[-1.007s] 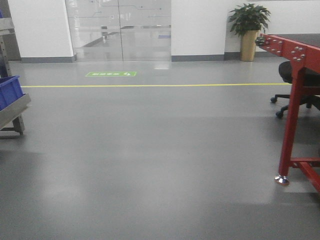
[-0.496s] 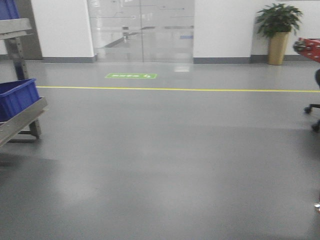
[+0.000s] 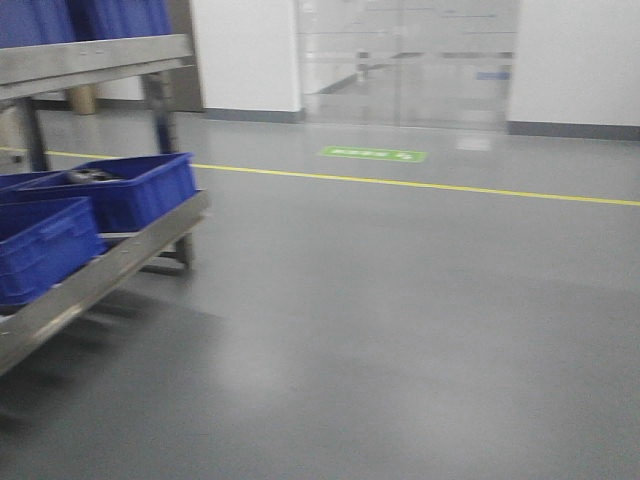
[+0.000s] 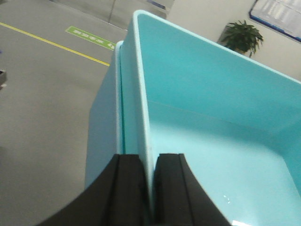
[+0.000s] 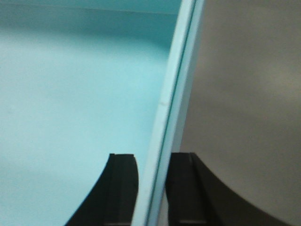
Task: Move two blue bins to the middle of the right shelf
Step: 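Hold the cyan bin with both grippers while driving across the floor, then hold the cyan bin while driving up to the target rack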
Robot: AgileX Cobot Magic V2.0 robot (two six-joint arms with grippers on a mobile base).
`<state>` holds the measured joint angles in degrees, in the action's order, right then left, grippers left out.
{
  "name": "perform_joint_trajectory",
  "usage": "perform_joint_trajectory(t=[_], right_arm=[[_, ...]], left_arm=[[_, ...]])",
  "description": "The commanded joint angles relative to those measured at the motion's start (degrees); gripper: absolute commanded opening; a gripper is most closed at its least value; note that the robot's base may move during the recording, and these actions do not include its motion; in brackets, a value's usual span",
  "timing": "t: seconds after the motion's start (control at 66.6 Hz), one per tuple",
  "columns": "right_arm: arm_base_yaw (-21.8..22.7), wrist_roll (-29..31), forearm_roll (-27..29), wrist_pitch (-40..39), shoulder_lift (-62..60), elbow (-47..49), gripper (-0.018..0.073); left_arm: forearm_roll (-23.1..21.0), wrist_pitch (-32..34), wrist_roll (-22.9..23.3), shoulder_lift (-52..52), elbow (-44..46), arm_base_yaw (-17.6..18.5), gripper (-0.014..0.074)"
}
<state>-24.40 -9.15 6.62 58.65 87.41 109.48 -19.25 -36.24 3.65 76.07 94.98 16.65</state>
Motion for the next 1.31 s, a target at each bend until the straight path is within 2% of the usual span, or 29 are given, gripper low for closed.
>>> perform_joint_trajectory(t=[0.0, 1.292], right_arm=[[-0.79, 0.42, 4.23, -7.63, -0.69, 1.10, -0.0157], [-0.79, 0.42, 4.23, -7.63, -0.69, 1.10, -0.0157]], left_arm=[[-5.49, 1.78, 0.02, -0.85, 0.75, 1.03, -0.0111], [-5.49, 1.78, 0.02, -0.85, 0.75, 1.03, -0.0111]])
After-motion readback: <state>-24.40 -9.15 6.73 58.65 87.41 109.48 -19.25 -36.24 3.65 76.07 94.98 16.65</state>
